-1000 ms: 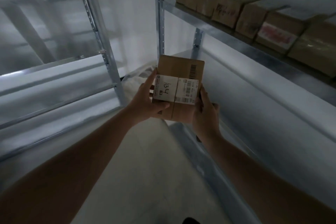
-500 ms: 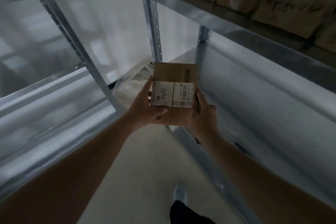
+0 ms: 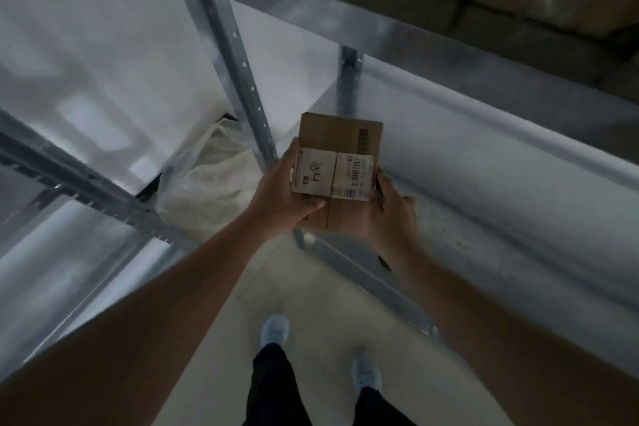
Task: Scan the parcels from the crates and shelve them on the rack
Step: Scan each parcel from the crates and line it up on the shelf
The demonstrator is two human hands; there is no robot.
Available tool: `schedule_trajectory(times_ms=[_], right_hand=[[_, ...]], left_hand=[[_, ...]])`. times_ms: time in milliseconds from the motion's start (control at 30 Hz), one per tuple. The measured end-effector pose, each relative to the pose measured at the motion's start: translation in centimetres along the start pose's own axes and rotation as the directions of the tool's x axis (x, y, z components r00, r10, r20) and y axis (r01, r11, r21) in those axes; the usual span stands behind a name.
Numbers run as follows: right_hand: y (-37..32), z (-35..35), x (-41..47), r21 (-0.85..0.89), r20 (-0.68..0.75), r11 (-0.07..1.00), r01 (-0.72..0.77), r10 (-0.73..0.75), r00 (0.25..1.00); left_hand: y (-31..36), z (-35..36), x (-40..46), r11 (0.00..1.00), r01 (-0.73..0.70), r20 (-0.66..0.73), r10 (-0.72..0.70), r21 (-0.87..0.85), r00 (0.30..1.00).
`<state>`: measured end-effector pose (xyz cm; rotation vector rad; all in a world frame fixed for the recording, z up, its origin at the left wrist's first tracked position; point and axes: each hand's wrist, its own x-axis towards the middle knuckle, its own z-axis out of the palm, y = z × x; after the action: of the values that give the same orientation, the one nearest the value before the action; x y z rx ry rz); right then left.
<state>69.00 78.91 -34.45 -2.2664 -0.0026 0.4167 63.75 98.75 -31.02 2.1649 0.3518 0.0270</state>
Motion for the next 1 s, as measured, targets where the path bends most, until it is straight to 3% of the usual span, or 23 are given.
schedule_trajectory(times_ms=[233, 367, 700, 1000], right_hand=[[-0.8, 3.0, 4.7, 0.023, -0.186, 0.985, -0.172, 0.173, 0.967], [-1.8, 3.7, 6.5, -0.025, -0.225, 0.982, -0.189, 0.179, 0.958], [-4.1, 3.9, 11.0, 0.002, -0.192, 0.978, -0.208, 0.204, 0.96], [-3.3, 5.3, 16.2, -0.027, -0.278, 0.954, -0.299, 0.28, 0.919]], left_hand=[[-3.0, -0.4, 8.1, 0.993, -0.105, 0.199, 0.113, -0.049, 0.974], [-3.9, -0.9, 11.2, 0.991, -0.118, 0.247, 0.131, -0.066, 0.96], [-4.0, -0.6, 17.3, 0.993, -0.111, 0.264, 0.117, -0.039, 0.957], [-4.2, 1.3, 18.4, 0.991, -0.133, 0.187, 0.128, 0.018, 0.974]])
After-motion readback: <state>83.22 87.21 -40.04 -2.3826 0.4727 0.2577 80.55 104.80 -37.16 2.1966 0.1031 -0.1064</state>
